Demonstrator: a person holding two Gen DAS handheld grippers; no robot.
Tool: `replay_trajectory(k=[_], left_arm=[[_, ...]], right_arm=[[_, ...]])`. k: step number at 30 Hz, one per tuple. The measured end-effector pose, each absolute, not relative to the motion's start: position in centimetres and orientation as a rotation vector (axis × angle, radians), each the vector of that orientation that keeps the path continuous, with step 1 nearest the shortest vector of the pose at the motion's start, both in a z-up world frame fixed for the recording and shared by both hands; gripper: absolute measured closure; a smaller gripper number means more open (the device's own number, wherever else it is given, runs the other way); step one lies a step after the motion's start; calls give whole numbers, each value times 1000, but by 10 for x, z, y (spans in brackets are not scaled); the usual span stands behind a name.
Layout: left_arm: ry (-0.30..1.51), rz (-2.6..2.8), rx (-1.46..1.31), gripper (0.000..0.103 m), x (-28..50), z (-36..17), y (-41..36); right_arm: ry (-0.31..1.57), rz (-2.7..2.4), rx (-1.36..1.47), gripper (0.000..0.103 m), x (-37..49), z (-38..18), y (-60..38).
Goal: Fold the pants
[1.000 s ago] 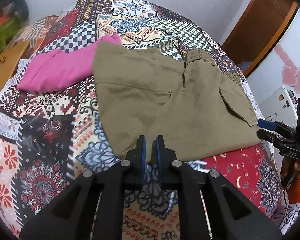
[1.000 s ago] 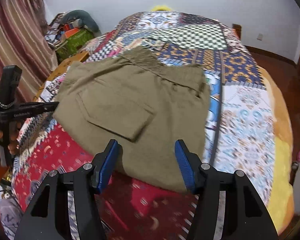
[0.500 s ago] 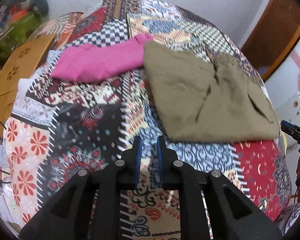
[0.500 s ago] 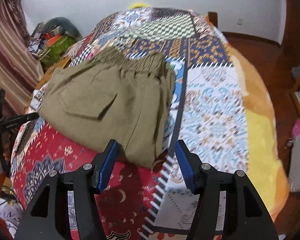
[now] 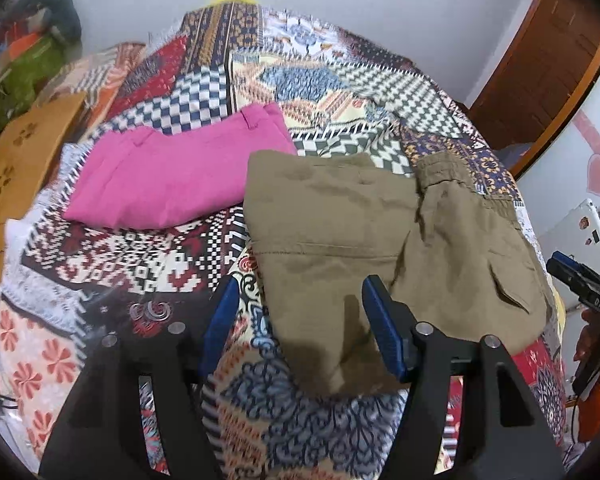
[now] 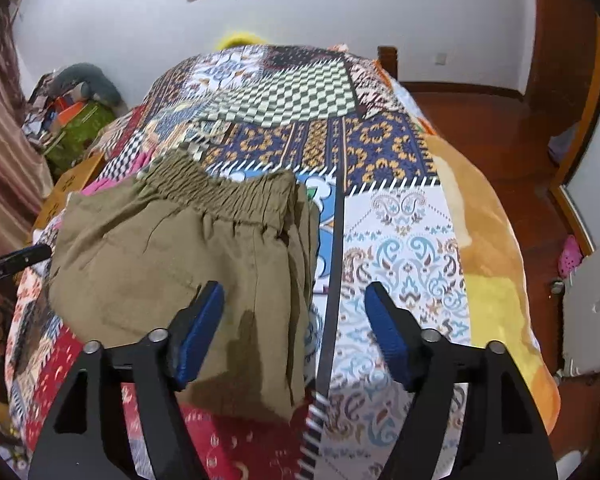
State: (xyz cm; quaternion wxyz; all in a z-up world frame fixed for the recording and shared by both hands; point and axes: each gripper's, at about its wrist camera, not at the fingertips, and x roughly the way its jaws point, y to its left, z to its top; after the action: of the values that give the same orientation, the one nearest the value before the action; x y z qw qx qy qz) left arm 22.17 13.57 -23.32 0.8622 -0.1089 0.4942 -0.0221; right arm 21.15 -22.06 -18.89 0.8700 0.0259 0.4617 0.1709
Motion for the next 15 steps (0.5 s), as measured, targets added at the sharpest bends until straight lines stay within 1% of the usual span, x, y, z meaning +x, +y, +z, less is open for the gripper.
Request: replay_trajectory(k=[4, 10, 15], left_arm=[[1073, -81, -279, 40, 234, -247, 137], [1094, -129, -277, 40, 249, -257, 123], [1103, -146, -285, 39, 261, -261, 117]], right_arm=[[984, 411, 47, 30, 218, -197, -215], [1050, 432, 10, 30, 233, -214, -206], [1113, 448, 95, 30, 248, -224, -209]])
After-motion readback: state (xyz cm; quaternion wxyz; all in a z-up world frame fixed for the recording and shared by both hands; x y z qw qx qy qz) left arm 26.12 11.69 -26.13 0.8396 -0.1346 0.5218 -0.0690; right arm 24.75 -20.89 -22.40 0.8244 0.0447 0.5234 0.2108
